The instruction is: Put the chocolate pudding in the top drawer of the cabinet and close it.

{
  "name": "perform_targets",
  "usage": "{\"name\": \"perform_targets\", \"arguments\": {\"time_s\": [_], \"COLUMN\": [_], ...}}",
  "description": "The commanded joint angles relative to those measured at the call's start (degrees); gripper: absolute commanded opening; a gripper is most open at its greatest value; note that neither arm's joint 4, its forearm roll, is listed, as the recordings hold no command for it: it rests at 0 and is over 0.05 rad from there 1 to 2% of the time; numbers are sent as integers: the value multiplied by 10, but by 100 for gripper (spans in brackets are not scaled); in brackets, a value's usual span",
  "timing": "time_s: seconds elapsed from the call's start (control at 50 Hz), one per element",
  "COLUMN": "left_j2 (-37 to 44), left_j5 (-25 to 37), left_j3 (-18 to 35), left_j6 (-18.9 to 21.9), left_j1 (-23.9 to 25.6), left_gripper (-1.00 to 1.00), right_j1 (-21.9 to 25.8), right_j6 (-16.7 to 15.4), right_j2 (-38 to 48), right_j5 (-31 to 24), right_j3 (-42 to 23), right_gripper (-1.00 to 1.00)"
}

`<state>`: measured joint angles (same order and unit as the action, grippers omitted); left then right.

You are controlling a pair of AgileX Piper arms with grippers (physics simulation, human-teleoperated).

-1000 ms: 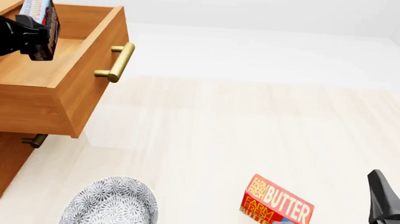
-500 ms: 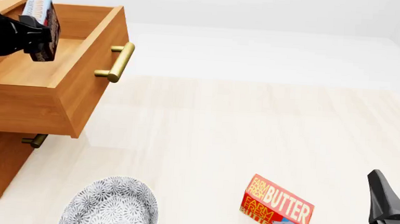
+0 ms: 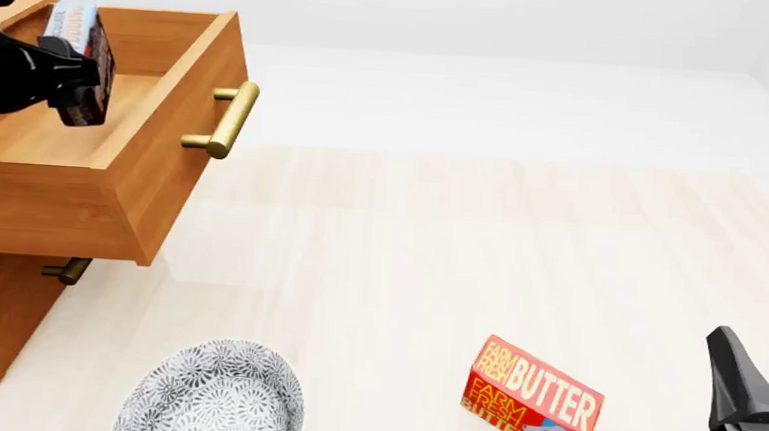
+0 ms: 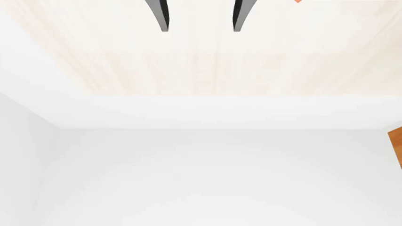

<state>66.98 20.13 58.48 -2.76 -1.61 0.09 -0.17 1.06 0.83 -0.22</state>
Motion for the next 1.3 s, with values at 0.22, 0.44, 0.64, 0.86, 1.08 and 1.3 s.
{"name": "perform_targets", "arguments": {"time_s": [0.22,0.44,0.64,0.86,1.08,1.3], "left_j2": [5,11,11,11,4,0], "left_j5": [-11,-15,-16,-16,-15,-15], "left_j3": [-12,-12,-13,-13,-14,-15], "left_j6": [-1,-2,-2,-5,-16,-14], "left_j1": [-6,-7,-8,-2,11,8], "left_gripper": [-100,-100,-100,-100,100,100], "right_j1": [0,0,0,0,0,0], "right_j6": [0,0,0,0,0,0], "right_j2": [0,0,0,0,0,0], "right_j5": [0,0,0,0,0,0], "right_j3": [0,0,0,0,0,0], "right_gripper": [100,100,100,100,100,100]}}
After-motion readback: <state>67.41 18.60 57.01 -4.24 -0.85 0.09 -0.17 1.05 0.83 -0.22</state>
